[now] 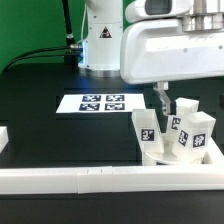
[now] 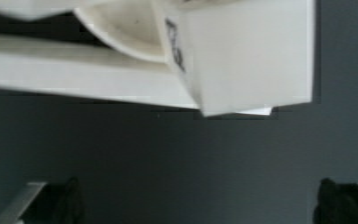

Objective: Assemble stool

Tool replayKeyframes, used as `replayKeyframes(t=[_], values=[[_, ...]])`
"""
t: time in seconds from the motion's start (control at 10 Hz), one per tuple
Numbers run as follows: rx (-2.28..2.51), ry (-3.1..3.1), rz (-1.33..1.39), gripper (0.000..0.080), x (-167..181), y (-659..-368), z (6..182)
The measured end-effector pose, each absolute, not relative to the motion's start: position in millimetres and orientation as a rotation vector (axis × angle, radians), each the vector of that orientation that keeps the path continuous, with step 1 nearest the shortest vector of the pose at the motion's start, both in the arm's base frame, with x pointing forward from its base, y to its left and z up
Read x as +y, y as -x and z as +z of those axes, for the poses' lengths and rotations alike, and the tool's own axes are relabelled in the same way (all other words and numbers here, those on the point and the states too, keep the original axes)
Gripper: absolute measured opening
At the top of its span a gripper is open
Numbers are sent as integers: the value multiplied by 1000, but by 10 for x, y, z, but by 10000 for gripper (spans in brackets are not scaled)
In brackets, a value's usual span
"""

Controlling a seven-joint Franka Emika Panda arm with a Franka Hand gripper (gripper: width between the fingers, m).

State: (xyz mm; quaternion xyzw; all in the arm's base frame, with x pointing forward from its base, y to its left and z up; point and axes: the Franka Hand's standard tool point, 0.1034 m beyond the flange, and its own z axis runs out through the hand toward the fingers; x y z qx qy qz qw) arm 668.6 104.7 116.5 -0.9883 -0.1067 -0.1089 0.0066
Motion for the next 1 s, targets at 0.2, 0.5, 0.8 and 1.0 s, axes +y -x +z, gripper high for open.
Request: replayKeyframes(t=[0.2, 0.5, 0.8, 1.0], values=[[-708, 3061, -328, 649, 1041, -6742, 1137], [-1007, 3034, -318, 649, 950, -6763, 1137], [-1202, 2975, 44, 649, 970, -6610, 1072], [-1359, 2937, 57, 649, 1029, -6681, 1091]])
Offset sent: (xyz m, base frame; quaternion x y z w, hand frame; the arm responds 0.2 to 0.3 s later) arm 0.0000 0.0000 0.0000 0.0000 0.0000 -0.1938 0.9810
